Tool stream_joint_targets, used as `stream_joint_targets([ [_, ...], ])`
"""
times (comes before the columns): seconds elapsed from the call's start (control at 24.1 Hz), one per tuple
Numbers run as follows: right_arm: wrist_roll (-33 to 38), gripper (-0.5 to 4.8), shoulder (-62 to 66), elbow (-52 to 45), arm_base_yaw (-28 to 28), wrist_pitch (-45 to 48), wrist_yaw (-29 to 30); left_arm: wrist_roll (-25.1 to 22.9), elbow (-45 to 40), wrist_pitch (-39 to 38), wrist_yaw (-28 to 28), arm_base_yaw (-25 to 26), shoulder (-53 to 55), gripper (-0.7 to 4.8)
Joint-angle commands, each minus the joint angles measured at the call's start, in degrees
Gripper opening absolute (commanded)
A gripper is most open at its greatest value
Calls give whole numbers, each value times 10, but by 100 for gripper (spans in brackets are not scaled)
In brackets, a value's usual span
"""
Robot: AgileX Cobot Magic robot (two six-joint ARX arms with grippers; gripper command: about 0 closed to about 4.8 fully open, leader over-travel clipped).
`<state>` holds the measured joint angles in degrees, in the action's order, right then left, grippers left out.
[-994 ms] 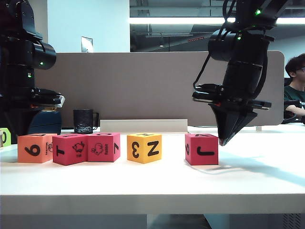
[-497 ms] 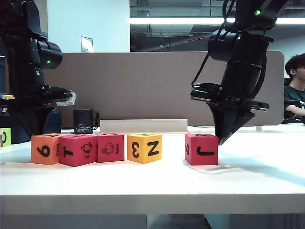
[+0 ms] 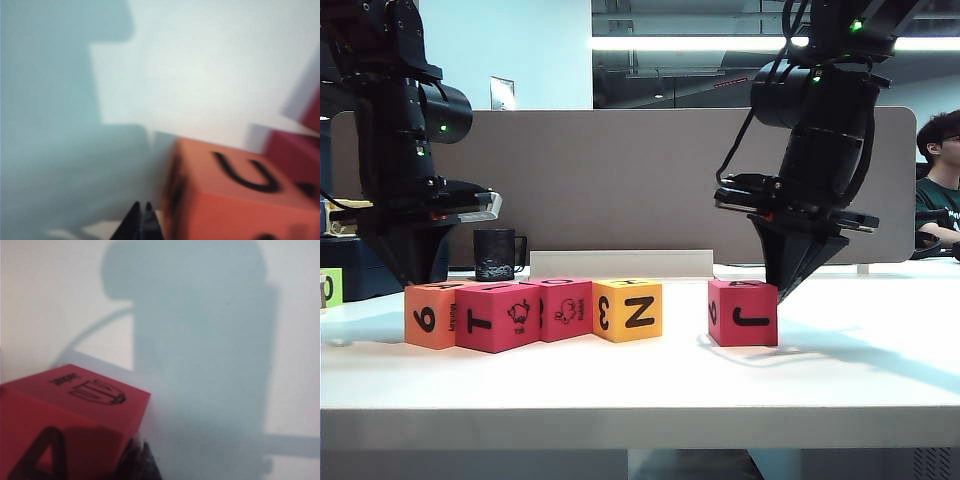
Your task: Select the appropriate blocks from the scattered letter blocks on the table and arrange them in a row to spell out "ALOHA".
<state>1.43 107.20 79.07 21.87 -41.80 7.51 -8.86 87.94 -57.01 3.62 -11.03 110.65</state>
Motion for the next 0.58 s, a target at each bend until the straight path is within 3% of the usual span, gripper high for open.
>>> stream_joint_targets([
  [0.04,1,-5,-3,4,0,13,1,-2,21,0,-69,0,-2,-6],
  [0.12,1,-5,-4,5,0,17,1,-2,47,-9,-100,0,-2,-6],
  [0.21,1,-5,-5,5,0,18,1,-1,68,-23,-97,0,-2,-6],
  [0.37,-1,-5,-20,28,0,12,1,8,121,-66,0,-3,-2,-6],
  [0.58,-18,-5,-62,143,9,-62,1,7,132,-103,49,-31,-3,-5],
])
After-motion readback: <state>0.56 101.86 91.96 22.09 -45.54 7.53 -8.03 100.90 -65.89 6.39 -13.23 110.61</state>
